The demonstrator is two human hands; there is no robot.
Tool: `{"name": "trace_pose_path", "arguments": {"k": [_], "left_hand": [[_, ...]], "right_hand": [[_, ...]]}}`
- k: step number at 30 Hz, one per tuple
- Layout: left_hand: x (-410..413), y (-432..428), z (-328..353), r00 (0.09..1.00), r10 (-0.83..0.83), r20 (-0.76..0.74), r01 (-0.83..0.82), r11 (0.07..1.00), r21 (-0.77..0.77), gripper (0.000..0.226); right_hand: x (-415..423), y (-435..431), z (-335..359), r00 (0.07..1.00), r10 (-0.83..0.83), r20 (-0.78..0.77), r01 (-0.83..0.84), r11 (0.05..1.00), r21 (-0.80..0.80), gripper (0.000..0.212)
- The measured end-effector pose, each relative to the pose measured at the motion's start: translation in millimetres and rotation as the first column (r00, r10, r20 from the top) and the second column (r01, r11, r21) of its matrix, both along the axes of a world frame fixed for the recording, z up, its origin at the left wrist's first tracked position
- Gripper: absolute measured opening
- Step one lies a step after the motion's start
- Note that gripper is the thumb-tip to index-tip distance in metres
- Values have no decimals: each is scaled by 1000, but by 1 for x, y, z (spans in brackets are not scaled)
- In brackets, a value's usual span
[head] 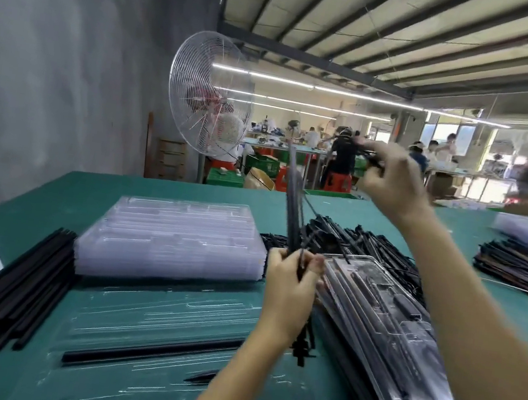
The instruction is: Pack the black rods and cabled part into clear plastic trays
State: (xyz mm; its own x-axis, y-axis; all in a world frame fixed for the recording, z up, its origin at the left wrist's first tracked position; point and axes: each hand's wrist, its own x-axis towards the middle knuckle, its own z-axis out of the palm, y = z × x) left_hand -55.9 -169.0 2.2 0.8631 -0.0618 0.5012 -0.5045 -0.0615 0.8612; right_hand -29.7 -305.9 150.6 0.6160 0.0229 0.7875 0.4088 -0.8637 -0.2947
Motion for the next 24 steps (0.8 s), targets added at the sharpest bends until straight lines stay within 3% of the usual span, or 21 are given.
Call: {"name": "trace_pose_path", "arguments": {"k": [5,7,10,12,14,16,18,21,24], "left_hand": [[5,64,27,999,8,43,-7,999,-43,30],[2,94,36,997,29,68,-29,1000,1,27],[-1,135,44,988,124,96,-140,974,180,23],[-4,157,43,990,130,57,-141,951,275,22],[-10,177,39,995,98,-23,-85,937,339,23],[-18,199,29,994,66,-85,-31,934,355,29],[-23,222,19,991,57,-121,-12,939,342,29],[-29,256,5,985,79,-152,-31,955,296,58],[-29,282,-8,970,129,-207,-78,968,240,73]], "right_hand": [[4,47,6,955,125,270,-157,983,98,30],[6,58,6,954,95,284,-144,977,155,25],[13,71,-10,981,-113,156,85,981,176,25],[19,78,-30,977,-208,-40,211,948,239,26],[24,82,-50,966,-128,-224,212,889,406,19],[32,78,-64,961,-47,-271,198,801,564,13],[40,64,-65,968,-10,-252,193,675,713,17],[48,40,-50,974,-166,-153,219,539,813,26],[51,30,-28,947,-320,36,167,583,795,29]]}}
